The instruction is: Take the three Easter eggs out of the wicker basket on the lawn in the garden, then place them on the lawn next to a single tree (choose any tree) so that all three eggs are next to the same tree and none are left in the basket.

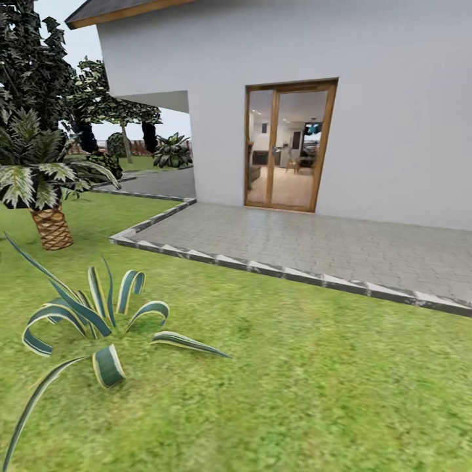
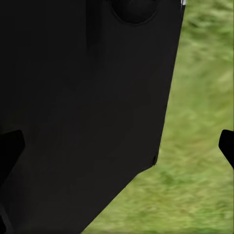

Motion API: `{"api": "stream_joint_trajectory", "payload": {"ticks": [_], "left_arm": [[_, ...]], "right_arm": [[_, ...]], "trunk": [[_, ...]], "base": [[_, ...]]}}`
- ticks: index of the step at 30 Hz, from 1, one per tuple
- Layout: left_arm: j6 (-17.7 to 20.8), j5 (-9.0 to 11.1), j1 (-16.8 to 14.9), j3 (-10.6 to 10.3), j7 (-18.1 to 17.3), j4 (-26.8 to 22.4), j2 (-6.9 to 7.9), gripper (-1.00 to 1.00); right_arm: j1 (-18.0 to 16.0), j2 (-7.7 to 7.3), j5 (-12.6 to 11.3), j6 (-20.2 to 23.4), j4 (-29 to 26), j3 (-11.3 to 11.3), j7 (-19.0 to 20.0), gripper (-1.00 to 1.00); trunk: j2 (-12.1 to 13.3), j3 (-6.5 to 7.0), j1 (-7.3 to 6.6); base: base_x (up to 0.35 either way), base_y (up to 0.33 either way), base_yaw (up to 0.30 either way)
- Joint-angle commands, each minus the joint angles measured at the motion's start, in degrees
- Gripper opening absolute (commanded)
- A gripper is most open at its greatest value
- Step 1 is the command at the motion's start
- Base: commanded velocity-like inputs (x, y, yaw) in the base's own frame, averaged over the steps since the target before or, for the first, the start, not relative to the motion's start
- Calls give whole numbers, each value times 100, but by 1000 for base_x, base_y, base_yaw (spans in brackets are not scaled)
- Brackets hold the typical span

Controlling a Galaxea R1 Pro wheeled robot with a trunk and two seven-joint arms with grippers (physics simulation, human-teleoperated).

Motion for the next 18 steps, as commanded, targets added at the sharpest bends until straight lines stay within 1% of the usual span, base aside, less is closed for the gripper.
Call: {"api": "stream_joint_trajectory", "payload": {"ticks": [1, 5, 15, 18], "left_arm": [[18, -52, 0, 3, -5, -9, 1, 100], [23, -60, 0, -3, -8, -5, 1, 100], [9, -61, 0, -8, -2, -11, -2, 100], [2, -62, 0, -11, -2, -7, -5, 100]], "right_arm": [[-6, 1, 9, 3, 11, 24, 0, 100], [-5, 1, 9, 3, 11, 24, 0, 100], [-6, 1, 9, 3, 11, 24, 0, 100], [-5, 1, 12, 3, 11, 24, 0, 100]], "trunk": [[-2, -4, 0], [-2, -4, 0], [-2, -4, 0], [-2, -4, 0]], "base": [[0, 134, 0], [29, 177, 0], [120, 288, 0], [41, 75, 0]]}}
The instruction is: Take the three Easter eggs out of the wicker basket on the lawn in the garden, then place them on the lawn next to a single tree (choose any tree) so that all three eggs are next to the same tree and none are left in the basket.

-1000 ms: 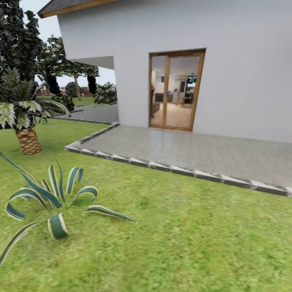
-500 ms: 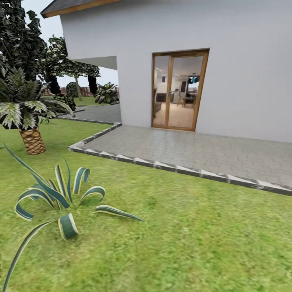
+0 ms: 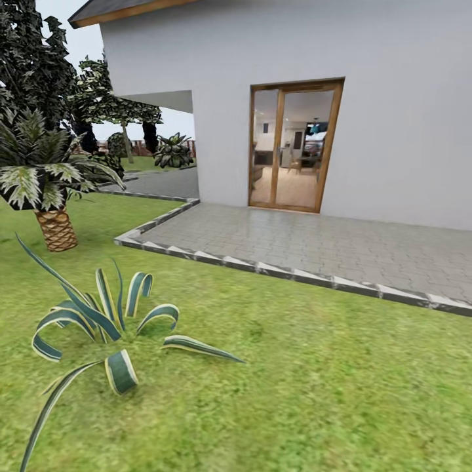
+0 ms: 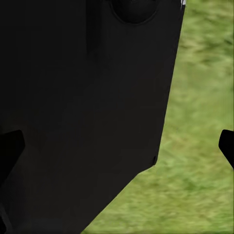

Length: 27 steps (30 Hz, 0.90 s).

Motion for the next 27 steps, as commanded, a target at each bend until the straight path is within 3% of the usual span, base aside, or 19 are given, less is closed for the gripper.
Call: {"api": "stream_joint_trajectory", "payload": {"ticks": [1, 18, 27], "left_arm": [[21, -52, 1, 2, -4, -9, -1, 100], [30, -52, 1, 2, -8, 0, 6, 100], [18, -52, 1, 2, -4, -3, 0, 100]], "right_arm": [[-6, 1, 8, 3, 11, 24, 0, 100], [-8, 1, 7, 3, 11, 24, 0, 100], [-6, 1, 11, 11, 11, 23, 0, 100]], "trunk": [[-2, -4, 0], [-2, -4, 0], [-2, -4, 0]], "base": [[16, 29, 0], [87, 3, 0], [1, 167, 0]]}}
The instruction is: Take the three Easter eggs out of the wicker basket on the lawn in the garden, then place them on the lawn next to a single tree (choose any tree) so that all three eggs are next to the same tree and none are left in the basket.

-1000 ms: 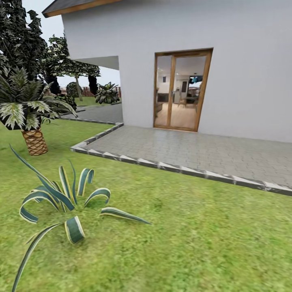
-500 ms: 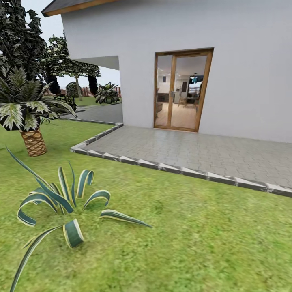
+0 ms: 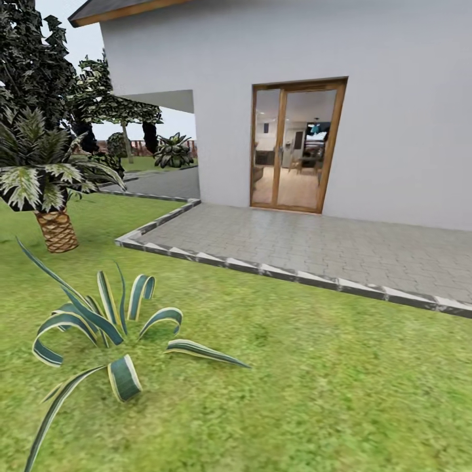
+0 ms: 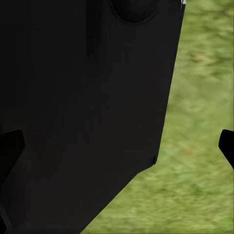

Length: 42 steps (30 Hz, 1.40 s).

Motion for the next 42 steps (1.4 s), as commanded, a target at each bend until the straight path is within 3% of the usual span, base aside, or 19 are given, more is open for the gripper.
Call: {"api": "stream_joint_trajectory", "payload": {"ticks": [1, 33, 42], "left_arm": [[17, -51, 1, 2, -4, -7, -1, 100], [25, -43, 1, 4, -4, -4, 6, 100], [35, -43, 1, 9, -13, 14, 7, 100]], "right_arm": [[-6, 1, 11, 11, 11, 25, 3, 100], [-11, 19, 14, 5, 0, 28, 44, 100], [-7, 12, 14, 5, 2, 26, 44, 100]], "trunk": [[-2, -4, 0], [-2, -200, 0], [-2, -200, 0]], "base": [[0, 40, 0], [-7, 4, 0], [-190, 219, 0]]}}
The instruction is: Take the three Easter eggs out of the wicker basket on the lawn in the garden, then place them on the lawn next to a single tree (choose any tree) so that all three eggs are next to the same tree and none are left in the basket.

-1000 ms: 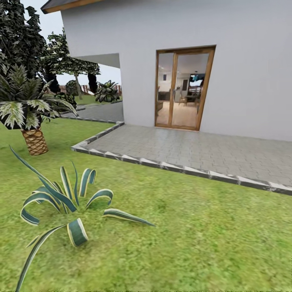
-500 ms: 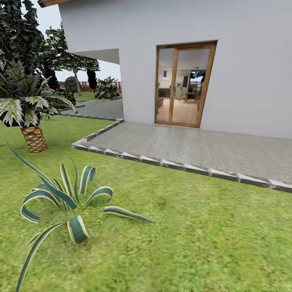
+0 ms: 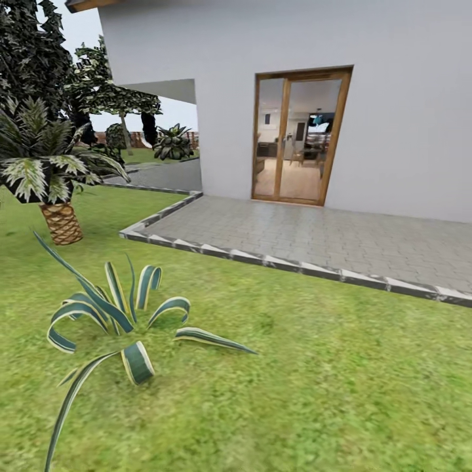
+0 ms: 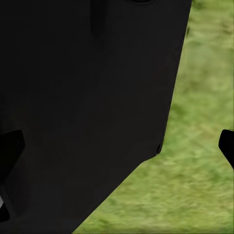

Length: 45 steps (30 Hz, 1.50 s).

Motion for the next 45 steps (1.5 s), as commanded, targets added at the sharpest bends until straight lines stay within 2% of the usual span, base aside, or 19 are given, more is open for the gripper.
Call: {"api": "stream_joint_trajectory", "payload": {"ticks": [1, 10, 27, 45], "left_arm": [[18, -51, 0, 4, -1, -9, 1, 100], [6, -51, 0, 5, 22, -32, 1, 100], [9, -60, 0, 5, 11, -37, 18, 100], [0, -52, 0, -3, 30, -37, 18, 100]], "right_arm": [[-7, 0, 10, 4, 11, 24, 4, 100], [-10, 6, 10, 4, 12, 24, 4, 100], [-9, 7, 10, 4, 20, 27, 4, 100], [-6, 7, 10, -5, 20, 24, 4, 100]], "trunk": [[-2, -4, -2], [-2, -4, -2], [-2, -4, -2], [-2, -4, -2]], "base": [[-146, 291, 0], [-43, 96, 0], [206, 211, 0], [13, 15, -86]]}}
